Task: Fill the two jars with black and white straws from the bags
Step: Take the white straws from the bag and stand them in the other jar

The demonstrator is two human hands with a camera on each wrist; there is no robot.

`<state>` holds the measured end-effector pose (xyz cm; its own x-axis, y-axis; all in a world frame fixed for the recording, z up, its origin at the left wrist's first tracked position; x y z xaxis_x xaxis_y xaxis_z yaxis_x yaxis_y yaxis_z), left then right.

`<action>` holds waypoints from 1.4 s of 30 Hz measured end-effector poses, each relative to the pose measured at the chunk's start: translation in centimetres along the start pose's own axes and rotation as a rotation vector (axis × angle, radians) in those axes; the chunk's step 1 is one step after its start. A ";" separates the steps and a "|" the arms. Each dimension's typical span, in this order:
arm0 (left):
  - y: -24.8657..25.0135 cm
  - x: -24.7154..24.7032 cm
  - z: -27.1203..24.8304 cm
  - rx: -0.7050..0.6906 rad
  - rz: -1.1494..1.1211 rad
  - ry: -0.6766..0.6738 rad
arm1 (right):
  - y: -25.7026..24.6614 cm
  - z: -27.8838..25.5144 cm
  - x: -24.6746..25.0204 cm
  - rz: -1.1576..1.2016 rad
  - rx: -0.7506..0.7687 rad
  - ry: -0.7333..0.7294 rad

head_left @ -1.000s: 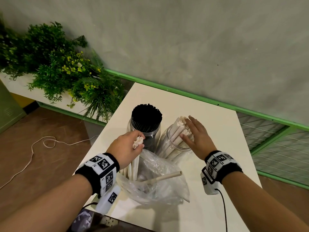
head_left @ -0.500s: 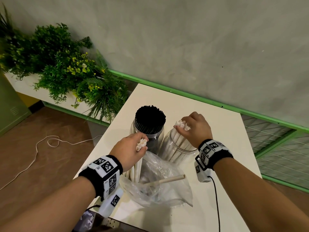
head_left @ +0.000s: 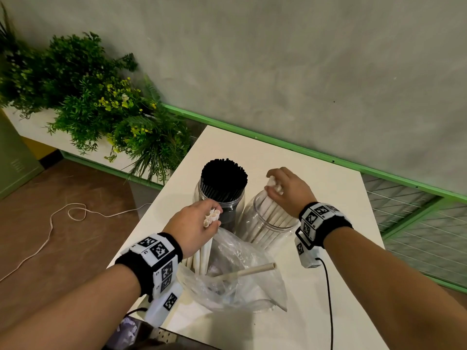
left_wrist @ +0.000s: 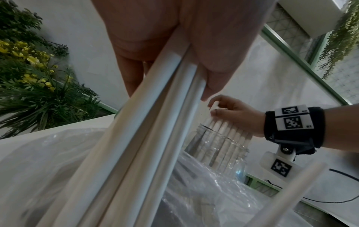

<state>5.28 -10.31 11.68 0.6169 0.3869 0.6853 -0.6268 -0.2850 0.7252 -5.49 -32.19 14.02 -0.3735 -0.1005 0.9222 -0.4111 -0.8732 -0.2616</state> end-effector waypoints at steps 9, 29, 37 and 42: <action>0.1 0.0 -0.1 -0.005 0.006 -0.006 | 0.2 0.2 -1.1 -0.113 -0.012 -0.097; 0.0 0.0 0.5 0.007 0.034 0.005 | -7.4 -10.6 -3.1 -0.037 0.105 -0.693; -1.0 0.8 0.1 0.052 -0.123 0.048 | -8.9 -8.3 -1.5 0.662 -0.159 -0.091; -1.1 1.3 -0.4 0.040 -0.240 0.070 | -11.3 -8.1 -6.0 0.767 -0.183 -0.092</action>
<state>6.58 -9.14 11.69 0.7101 0.5072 0.4883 -0.4467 -0.2114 0.8693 -5.38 -17.88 9.15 -0.5411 -0.6880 0.4836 -0.1999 -0.4533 -0.8686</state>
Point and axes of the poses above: each hand's wrist, its own z-axis towards the middle knuckle, its own x-axis out of the back of the hand, y = z × x, the point moved 8 cm from there along z, towards the middle knuckle, and after that the axes turned 3 degrees about -z, right-handed, at the moved point
